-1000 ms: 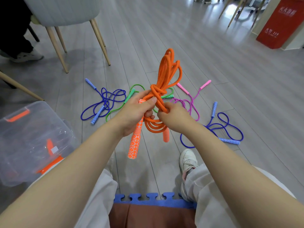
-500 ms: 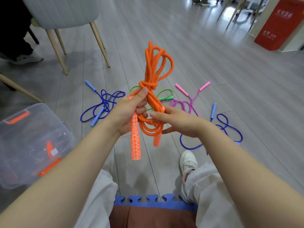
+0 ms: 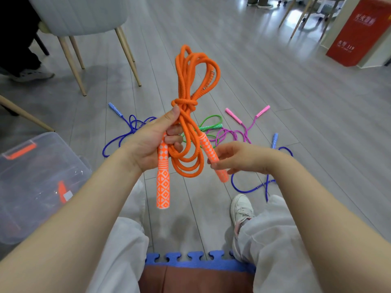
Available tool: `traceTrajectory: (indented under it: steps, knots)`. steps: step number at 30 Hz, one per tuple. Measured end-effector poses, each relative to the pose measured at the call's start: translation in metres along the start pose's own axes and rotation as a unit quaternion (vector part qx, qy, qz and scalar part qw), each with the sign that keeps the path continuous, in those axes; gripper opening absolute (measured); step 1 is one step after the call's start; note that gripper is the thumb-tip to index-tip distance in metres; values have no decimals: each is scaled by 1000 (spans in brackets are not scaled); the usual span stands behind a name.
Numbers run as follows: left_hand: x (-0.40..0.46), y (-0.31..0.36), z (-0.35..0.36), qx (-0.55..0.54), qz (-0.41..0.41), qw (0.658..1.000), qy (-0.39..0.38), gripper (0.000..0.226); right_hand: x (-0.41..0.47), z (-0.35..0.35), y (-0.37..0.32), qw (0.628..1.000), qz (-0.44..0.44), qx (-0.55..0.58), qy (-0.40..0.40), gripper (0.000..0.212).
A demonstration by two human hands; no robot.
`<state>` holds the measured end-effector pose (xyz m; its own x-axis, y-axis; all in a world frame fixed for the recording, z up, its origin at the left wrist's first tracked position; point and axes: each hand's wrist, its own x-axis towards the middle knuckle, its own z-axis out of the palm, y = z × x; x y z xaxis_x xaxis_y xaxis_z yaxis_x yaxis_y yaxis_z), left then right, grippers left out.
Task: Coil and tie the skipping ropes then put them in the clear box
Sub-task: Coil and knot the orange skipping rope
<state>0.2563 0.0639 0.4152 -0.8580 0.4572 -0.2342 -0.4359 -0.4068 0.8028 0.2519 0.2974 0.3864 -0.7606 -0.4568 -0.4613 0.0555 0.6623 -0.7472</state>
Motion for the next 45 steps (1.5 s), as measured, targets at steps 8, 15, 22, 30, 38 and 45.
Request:
traceTrajectory:
  steps: [8, 15, 22, 30, 38, 45]
  knots:
    - [0, -16, 13, 54, -41, 997, -40, 45, 15, 14, -1, 968, 8, -113, 224, 30]
    - [3, -18, 16, 107, 51, 993, 7, 21, 6, 21, -21, 970, -70, 201, 117, 21]
    - [3, -25, 18, 263, 143, 951, 83, 26, 4, 18, -32, 931, -93, 329, 129, 20]
    - [3, -26, 20, 258, 164, 946, 111, 30, 5, 26, -33, 912, -93, 382, 119, 30]
    - [14, -35, 10, 283, 200, 925, 158, 21, 4, 33, -41, 867, -67, 482, 104, 29]
    - [21, -53, 11, 336, 252, 879, 227, 20, 4, 42, -43, 851, -64, 514, 89, 25]
